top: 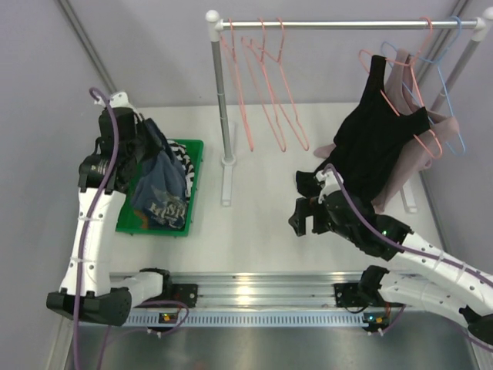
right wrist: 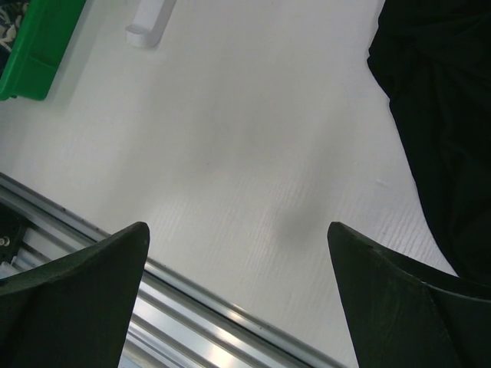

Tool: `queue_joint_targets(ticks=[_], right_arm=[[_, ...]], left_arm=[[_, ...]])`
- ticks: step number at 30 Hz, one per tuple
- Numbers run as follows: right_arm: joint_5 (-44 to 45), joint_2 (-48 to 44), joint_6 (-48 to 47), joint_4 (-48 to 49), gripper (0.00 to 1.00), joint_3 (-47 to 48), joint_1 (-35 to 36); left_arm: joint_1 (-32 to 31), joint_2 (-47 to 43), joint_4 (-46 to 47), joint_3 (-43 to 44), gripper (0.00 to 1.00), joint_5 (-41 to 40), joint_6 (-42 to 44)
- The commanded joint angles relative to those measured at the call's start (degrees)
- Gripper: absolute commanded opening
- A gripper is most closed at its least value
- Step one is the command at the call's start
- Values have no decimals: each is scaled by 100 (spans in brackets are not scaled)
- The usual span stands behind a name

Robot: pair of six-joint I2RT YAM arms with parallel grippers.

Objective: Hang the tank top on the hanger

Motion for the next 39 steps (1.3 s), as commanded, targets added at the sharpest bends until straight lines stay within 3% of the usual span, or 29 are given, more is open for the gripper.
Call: queue_joint_targets(ticks=[1,11,14,21,25,30,31,35,36,39], right_arm=[[49,49,-119,203,100,340,64],[136,76,-155,212,100,490,73],[145,93,-155,212,100,499,64],[110,58,-76,247,100,420,64],[14,-21,73,457,100,288,64],[-355,-144,311,914,100,-11,64],[-399,-162,442,1115,100,-150,73],[-698,-276,916,2038,100,-766,73],[-847,-180,1179,2780,100,-1211,73],[-953,4,1383,3285,100,-1460,73]], left_arm=[[-383,-102,-327,1008,0,469,337],[-771,618,-714,4302,0,1646,381],[-771,742,-574,4640,0,1831,250],[-771,540,-152,4386,0,2472,-190],[-771,-48,216,3115,0,2806,-357],[-771,-1111,674,505,0,3456,-568],[-771,-1287,901,-187,0,3692,-655],[-779,-2112,1061,-1341,0,4414,-753],[-779,-2472,1227,-1954,0,4937,-979],[-805,-2861,1457,-2678,0,5469,-1269]])
